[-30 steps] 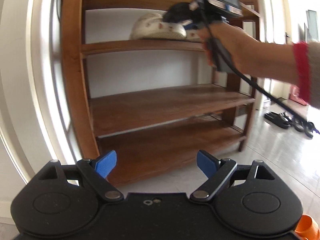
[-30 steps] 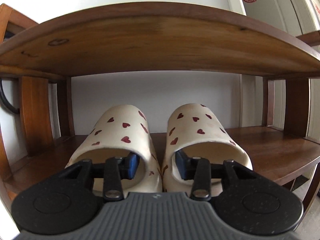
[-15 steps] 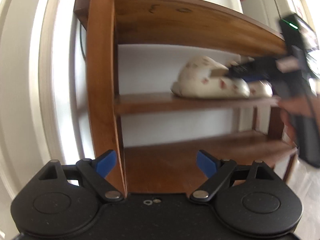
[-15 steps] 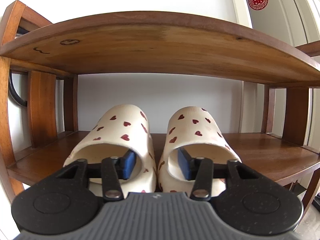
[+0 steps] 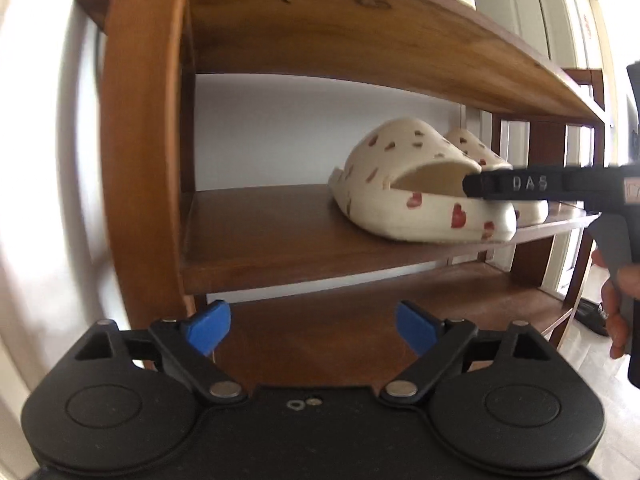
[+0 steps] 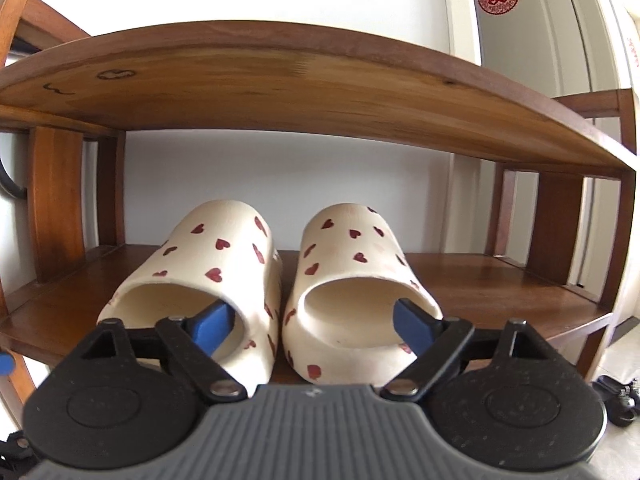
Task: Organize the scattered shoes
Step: 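Lower the cream slides onto the rack shelf with the right gripper, then open the right gripper and release the cream slides on the shelf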
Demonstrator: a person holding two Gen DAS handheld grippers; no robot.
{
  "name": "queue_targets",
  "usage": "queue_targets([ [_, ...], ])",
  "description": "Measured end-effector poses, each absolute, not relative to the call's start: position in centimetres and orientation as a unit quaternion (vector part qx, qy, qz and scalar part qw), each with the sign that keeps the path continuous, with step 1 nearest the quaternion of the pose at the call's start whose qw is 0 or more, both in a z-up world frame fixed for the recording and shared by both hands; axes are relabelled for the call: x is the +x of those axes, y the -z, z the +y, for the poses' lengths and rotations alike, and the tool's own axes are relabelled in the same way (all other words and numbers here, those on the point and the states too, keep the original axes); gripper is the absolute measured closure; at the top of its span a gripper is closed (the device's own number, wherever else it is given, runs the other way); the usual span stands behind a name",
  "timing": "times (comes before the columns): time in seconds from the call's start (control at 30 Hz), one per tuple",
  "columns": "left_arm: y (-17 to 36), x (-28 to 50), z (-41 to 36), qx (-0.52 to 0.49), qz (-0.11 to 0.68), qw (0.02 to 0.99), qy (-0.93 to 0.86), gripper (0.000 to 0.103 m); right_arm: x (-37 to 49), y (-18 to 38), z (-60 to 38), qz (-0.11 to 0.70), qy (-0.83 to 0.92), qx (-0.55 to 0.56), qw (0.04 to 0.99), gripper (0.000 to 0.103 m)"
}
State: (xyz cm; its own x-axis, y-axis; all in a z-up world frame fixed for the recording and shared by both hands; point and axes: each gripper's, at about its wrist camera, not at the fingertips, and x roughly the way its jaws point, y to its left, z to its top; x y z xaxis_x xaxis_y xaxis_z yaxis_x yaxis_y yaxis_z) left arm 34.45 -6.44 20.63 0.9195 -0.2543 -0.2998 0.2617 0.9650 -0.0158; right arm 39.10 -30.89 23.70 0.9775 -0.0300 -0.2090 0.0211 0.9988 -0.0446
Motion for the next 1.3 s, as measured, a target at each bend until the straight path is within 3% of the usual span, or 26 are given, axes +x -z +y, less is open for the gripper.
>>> queue_targets([
  [0.23, -22.5, 34.4, -5.1, 0.015, 0.155, 0.978, 0.137, 0.012, 40.2, -24.0, -30.6, 0.124, 0.04, -0.017, 0.991, 0.012],
  [0.57, -25.9, 35.7, -9.9, 0.049, 0.122, 0.99, 0.051, 0.008, 42.1, -23.2, -33.3, 0.116, -0.029, -0.013, 0.993, 0.011],
  [1.3, -25.5, 32.5, -17.2, 0.048, 0.087, 0.992, -0.074, 0.005, 40.2, -22.0, -37.9, 0.053, -0.139, -0.005, 0.989, 0.002],
])
